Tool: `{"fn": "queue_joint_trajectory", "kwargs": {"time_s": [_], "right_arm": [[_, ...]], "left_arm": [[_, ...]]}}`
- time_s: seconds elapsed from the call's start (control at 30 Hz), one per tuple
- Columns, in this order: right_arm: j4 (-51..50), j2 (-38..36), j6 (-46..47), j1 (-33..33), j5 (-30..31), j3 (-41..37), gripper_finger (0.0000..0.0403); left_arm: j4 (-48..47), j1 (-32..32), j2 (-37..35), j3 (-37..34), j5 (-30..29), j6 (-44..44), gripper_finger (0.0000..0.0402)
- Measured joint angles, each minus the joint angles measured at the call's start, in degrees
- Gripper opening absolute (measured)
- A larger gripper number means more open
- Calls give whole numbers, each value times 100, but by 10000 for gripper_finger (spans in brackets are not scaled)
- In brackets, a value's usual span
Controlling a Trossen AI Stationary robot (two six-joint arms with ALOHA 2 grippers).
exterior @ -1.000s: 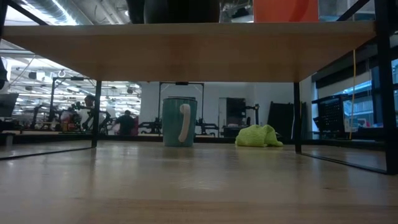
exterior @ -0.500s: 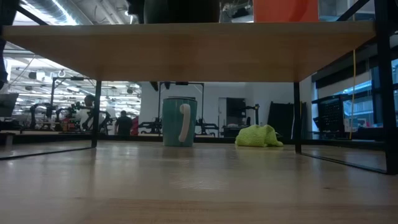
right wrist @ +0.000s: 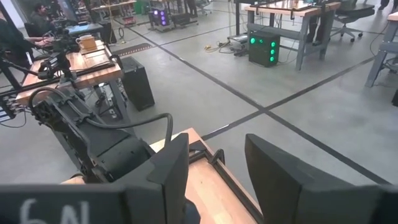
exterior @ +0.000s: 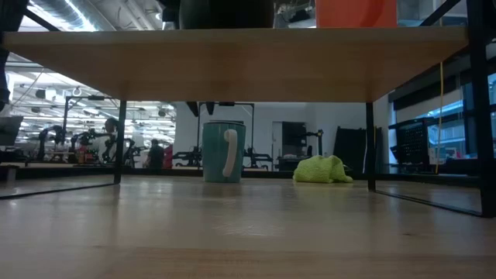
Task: Stack small to large cups/mugs on shelf
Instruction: Put the white mugs on the shelf
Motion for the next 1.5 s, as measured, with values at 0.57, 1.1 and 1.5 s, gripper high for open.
{"fn": "queue_joint_trajectory", "kwargs": {"time_s": [0.57, 1.1, 1.5], "right_arm": [[-89, 0, 100, 0, 0, 0, 159], [-89, 0, 78, 1, 0, 0, 159], [-81, 0, 40, 1, 0, 0, 159]], "left_arm": [[208, 184, 236, -74, 133, -472, 142], [11, 271, 232, -243, 235, -752, 142], [302, 262, 232, -247, 15, -1090, 142]]}}
